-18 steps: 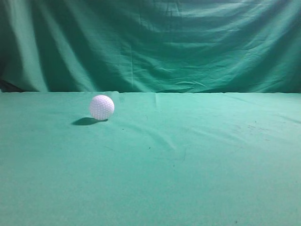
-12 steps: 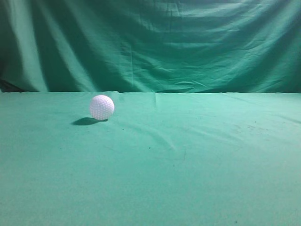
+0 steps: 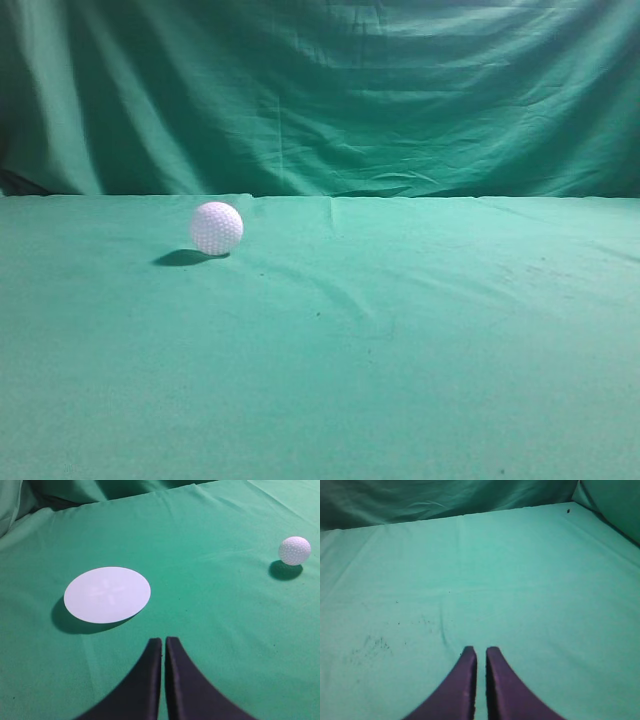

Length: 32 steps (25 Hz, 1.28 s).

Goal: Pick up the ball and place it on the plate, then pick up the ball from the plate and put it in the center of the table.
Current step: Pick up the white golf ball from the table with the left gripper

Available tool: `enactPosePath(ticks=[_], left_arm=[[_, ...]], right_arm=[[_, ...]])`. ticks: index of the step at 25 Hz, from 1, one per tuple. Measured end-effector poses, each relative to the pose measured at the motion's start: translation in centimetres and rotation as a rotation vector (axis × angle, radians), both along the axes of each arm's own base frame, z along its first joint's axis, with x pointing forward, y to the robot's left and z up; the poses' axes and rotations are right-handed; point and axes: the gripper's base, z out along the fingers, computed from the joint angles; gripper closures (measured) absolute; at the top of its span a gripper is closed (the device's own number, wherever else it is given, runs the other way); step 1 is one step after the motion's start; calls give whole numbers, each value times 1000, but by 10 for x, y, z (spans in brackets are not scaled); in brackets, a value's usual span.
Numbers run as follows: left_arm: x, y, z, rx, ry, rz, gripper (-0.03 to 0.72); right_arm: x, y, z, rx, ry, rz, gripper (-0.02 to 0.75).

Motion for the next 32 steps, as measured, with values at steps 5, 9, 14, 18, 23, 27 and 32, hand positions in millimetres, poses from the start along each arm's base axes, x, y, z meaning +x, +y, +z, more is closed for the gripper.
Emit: enactPosePath(ticks=[5,9,14,18,23,27,32], left_arm=[[1,-2,3,-76,-25,-2,688],[3,-3,19,-222,-190,5,688],[3,-1,30,-249,-300,13,688],[2,1,41,-282,-428,23,688],[-3,-1,64,-290,-382,3,688],[1,-5,87,-269,-204,-12,688],[20,-12,80,-299,91,-13,688]], right_arm=[[0,0,0,0,0,0,682],[0,0,0,0,0,0,682],[0,0,0,0,0,0,682],[0,0,0,0,0,0,682],[0,0,0,0,0,0,682],[0,0,0,0,0,0,682],[0,0,0,0,0,0,682]])
